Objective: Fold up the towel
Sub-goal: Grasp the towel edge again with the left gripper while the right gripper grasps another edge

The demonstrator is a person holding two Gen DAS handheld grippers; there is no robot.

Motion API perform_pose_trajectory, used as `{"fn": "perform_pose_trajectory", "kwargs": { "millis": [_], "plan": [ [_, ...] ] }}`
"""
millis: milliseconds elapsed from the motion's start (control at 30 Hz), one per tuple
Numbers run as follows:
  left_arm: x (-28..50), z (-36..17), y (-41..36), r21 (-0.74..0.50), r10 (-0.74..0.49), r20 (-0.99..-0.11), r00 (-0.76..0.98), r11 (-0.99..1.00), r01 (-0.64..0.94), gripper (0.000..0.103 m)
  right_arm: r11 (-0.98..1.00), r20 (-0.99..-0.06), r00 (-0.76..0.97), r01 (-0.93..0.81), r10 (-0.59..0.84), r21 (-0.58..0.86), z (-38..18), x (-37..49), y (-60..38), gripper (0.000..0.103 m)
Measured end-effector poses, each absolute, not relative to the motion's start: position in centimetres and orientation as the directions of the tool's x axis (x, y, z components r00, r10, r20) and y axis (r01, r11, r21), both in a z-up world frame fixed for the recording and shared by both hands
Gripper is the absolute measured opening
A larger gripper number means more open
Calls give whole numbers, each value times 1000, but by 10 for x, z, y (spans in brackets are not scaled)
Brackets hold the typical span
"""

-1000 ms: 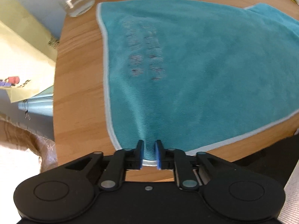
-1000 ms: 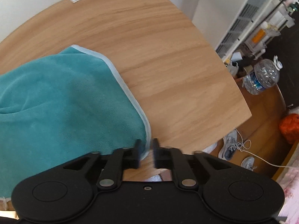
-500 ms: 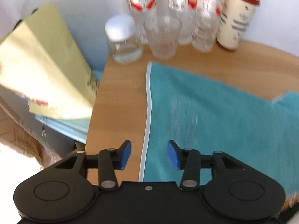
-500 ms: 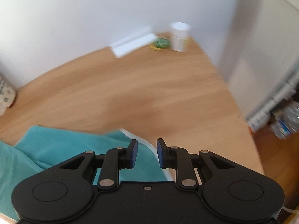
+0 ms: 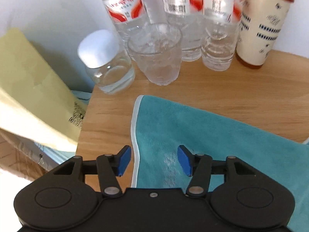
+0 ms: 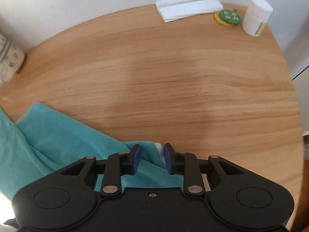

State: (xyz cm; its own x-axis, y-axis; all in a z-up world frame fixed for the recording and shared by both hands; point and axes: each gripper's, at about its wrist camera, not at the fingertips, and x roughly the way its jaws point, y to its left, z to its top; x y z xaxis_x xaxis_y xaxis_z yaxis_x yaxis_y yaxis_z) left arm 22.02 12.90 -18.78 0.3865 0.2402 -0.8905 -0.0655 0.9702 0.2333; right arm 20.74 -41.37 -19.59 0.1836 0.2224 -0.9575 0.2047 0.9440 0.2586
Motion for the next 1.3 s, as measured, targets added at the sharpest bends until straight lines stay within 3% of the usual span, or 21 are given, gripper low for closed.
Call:
{"fn": "perform_pose_trajectory", "kwargs": {
  "millis": [133, 200, 267, 400, 467, 633, 833, 1000, 1100, 1167, 1300],
  "plan": [
    [232, -200, 136, 201, 203, -910, 360, 979, -45, 55, 934, -947, 155, 184, 280, 306, -200, 213, -410, 38],
    [234, -202, 136, 184, 183, -916, 357, 982, -32, 54, 946, -952, 125, 135, 279, 295, -200, 216, -403, 12],
    [235, -204, 135, 177, 169, -912, 374, 984, -15, 52, 956, -959, 106, 105, 262, 272, -197, 216, -395, 9],
    [237, -205, 131, 136, 116, -919, 377, 990, 27, 16, 962, -958, 211, 150, 195, 229, -175, 220, -398, 9],
    [237, -207, 124, 181, 146, -913, 381, 982, 56, 7, 953, -930, 336, 201, 150, 226, -148, 217, -406, 8],
    [229, -210, 120, 203, 162, -906, 391, 977, 66, 6, 928, -836, 547, 289, 43, 237, -94, 186, -425, 8],
    [227, -211, 118, 212, 166, -906, 390, 974, 78, 6, 931, -912, 410, 337, -13, 138, -138, 161, -426, 8],
    [226, -211, 117, 235, 182, -907, 380, 967, 97, 7, 985, -929, 343, 41, 141, 165, -156, 139, -368, 13],
    [224, -211, 116, 234, 185, -906, 380, 968, 87, 7, 987, -940, 302, -85, 157, 137, -161, 132, -339, 16],
    [223, -210, 114, 240, 189, -906, 378, 966, 92, 7, 978, -945, 282, -168, 167, 123, -160, 126, -323, 28],
    [222, -210, 113, 249, 192, -906, 378, 963, 107, 7, 958, -947, 251, -252, 199, 135, -148, 117, -314, 30]
  ]
}}
